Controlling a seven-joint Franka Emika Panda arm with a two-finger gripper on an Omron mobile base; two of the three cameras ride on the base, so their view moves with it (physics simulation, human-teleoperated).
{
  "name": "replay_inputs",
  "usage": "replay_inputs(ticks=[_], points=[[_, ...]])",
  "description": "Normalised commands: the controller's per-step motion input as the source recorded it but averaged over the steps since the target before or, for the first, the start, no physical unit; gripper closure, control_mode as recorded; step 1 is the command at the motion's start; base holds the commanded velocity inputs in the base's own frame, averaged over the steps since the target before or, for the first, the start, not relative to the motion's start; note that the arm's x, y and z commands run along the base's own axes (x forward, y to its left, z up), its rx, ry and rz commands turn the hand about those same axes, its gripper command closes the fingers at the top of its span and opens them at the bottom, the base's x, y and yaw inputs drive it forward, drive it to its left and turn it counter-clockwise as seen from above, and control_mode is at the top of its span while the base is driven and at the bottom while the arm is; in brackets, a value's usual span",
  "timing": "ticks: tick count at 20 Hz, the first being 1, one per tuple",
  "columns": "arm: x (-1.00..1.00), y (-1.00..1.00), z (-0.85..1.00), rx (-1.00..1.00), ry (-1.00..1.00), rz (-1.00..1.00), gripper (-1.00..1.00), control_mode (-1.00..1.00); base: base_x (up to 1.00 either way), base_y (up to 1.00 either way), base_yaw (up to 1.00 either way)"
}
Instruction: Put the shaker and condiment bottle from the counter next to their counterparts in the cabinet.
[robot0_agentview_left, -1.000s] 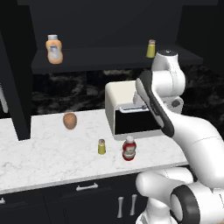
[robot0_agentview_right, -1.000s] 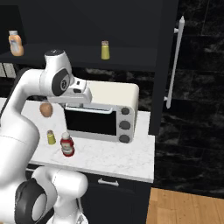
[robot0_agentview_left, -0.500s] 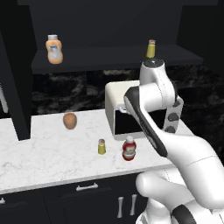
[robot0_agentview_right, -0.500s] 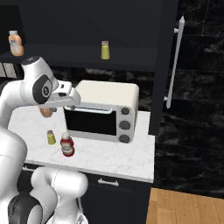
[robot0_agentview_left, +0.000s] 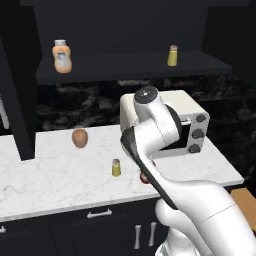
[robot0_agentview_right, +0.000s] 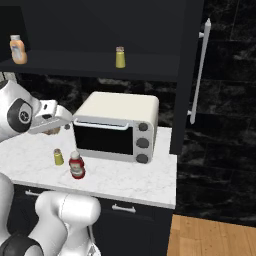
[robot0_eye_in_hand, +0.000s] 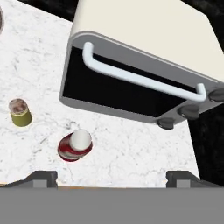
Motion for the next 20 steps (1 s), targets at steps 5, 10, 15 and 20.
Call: replay_inputs(ticks=[5, 10, 15, 20], points=[[-0.07, 0.45, -0.31, -0.07, -0.25, 0.0, -1.0, -1.0, 0.0, 0.0, 0.0], [0.0, 0.4, -0.51, 0.0, -0.25, -0.02, -1.0, -1.0, 0.0, 0.0, 0.0], [0.0, 0.41, -0.59, 0.0, -0.27, -0.08, -1.0, -1.0, 0.0, 0.0, 0.0], [0.07, 0.56, -0.38, -0.03, -0.13, -0.27, -1.0, -1.0, 0.0, 0.0, 0.0]])
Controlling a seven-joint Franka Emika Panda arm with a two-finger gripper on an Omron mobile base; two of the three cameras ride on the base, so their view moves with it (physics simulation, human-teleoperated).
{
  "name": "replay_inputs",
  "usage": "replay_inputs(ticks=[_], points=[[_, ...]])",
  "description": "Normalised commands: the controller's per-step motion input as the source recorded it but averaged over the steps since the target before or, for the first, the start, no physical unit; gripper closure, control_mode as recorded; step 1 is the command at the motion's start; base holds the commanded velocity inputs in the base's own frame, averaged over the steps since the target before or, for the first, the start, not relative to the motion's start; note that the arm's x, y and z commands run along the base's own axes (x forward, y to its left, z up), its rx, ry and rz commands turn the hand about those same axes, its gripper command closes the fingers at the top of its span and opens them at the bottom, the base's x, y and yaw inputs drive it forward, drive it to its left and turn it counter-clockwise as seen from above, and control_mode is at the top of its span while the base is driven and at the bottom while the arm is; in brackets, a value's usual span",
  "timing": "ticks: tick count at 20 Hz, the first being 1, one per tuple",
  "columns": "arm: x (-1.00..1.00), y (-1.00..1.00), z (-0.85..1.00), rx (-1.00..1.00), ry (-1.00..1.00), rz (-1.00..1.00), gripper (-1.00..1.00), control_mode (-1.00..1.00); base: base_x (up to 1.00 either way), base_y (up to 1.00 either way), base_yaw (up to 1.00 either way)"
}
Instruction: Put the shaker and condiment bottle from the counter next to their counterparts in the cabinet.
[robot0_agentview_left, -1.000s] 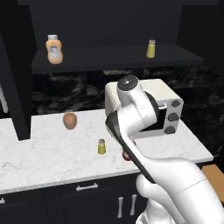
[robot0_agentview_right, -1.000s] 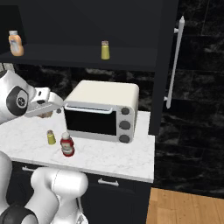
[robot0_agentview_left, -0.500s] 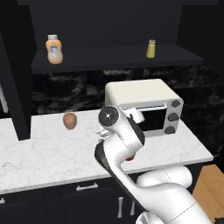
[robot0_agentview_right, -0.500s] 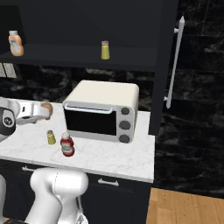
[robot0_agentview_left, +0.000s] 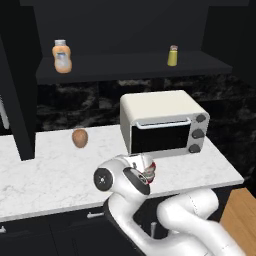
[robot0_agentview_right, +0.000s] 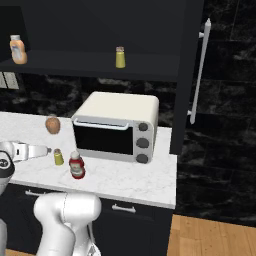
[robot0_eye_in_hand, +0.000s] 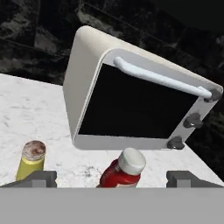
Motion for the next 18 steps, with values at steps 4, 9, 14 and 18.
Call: replay_inputs(ticks=[4, 9, 14, 18], points=[[0.35, 0.4, -0.44, 0.0, -0.12, -0.43, -1.0, -1.0, 0.0, 0.0, 0.0], [0.29, 0.46, -0.28, -0.01, -0.23, -0.38, -1.0, -1.0, 0.0, 0.0, 0.0], [0.06, 0.12, -0.02, 0.0, -0.08, 0.0, -1.0, -1.0, 0.0, 0.0, 0.0], [0.33, 0.0, 0.0, 0.11, -0.01, 0.0, -1.0, -1.0, 0.0, 0.0, 0.0]])
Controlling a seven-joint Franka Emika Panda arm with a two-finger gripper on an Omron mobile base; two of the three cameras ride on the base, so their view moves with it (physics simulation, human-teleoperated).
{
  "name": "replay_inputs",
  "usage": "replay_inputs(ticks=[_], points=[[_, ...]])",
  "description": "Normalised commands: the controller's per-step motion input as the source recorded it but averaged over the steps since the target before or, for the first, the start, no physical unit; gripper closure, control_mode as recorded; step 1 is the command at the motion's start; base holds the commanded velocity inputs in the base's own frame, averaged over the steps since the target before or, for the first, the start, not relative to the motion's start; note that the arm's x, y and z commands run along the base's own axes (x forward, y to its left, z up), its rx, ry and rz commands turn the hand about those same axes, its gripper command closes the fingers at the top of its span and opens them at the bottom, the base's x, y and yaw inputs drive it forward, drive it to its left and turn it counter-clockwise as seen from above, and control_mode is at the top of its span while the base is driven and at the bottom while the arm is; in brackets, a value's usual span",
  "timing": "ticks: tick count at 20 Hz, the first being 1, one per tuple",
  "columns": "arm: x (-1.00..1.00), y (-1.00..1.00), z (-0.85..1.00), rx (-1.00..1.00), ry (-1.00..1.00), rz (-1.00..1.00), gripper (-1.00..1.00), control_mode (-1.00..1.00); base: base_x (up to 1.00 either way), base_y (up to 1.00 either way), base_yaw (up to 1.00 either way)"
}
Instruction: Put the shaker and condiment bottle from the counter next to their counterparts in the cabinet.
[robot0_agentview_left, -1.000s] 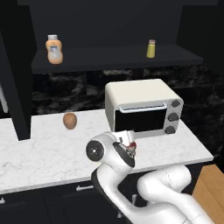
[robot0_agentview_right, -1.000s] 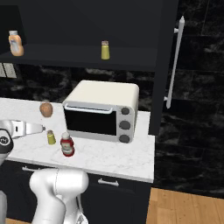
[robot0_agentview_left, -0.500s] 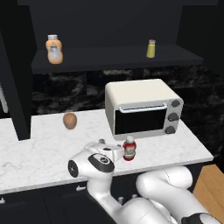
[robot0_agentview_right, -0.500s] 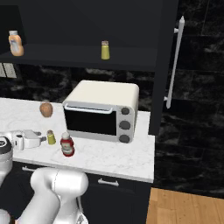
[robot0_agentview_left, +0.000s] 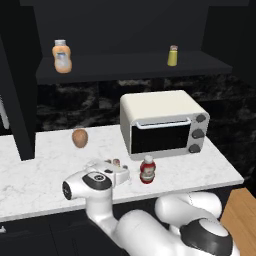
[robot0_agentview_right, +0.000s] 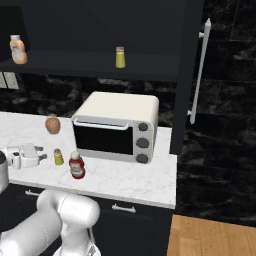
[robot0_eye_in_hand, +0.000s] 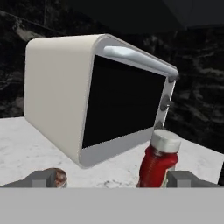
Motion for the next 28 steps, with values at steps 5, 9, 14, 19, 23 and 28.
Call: replay_inputs(ticks=[5, 9, 14, 19, 23, 28], points=[[0.18, 0.0, -0.12, 0.09, 0.0, 0.0, -1.0, -1.0, 0.0, 0.0, 0.0], [-0.01, 0.0, -0.15, -0.01, -0.02, 0.0, -1.0, -1.0, 0.0, 0.0, 0.0], [0.06, 0.0, -0.29, 0.0, -0.06, 0.0, -1.0, -1.0, 0.0, 0.0, 0.0], [0.1, 0.0, -0.19, 0.0, -0.05, 0.0, -1.0, -1.0, 0.0, 0.0, 0.0], [0.13, 0.0, -0.08, 0.0, -0.02, 0.0, -1.0, -1.0, 0.0, 0.0, 0.0], [0.2, 0.0, -0.05, 0.0, 0.0, 0.0, -1.0, -1.0, 0.0, 0.0, 0.0]])
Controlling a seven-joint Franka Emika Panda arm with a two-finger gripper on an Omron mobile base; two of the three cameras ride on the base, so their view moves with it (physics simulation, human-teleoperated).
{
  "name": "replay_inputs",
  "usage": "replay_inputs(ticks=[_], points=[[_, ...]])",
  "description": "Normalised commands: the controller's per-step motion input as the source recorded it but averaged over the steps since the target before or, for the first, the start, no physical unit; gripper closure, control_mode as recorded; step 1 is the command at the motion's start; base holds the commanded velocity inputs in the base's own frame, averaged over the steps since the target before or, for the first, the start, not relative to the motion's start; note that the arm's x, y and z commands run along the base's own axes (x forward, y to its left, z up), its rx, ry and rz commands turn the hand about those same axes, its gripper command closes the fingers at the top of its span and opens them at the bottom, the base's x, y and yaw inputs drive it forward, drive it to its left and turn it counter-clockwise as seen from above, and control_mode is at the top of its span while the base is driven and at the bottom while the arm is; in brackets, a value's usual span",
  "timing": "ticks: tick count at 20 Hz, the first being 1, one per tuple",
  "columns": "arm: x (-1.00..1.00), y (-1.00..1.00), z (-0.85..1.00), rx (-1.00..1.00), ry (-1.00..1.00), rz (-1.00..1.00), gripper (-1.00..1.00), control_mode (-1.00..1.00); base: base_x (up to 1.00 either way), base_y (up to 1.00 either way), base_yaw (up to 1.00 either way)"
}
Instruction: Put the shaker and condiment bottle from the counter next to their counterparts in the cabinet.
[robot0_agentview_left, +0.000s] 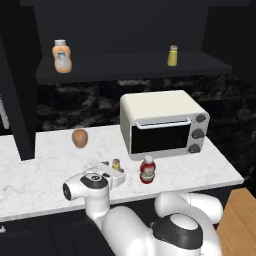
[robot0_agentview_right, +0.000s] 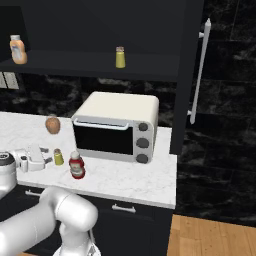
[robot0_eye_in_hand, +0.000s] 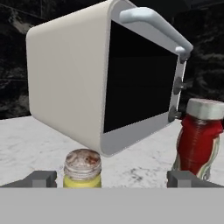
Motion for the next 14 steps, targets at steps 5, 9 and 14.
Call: replay_inputs(ticks=[5, 9, 14], points=[[0.11, 0.0, -0.19, 0.0, -0.01, 0.0, -1.0, -1.0, 0.0, 0.0, 0.0], [0.08, 0.06, -0.35, 0.0, -0.02, 0.0, -1.0, -1.0, 0.0, 0.0, 0.0], [0.19, 0.06, -0.18, 0.0, -0.01, 0.0, -1.0, -1.0, 0.0, 0.0, 0.0]])
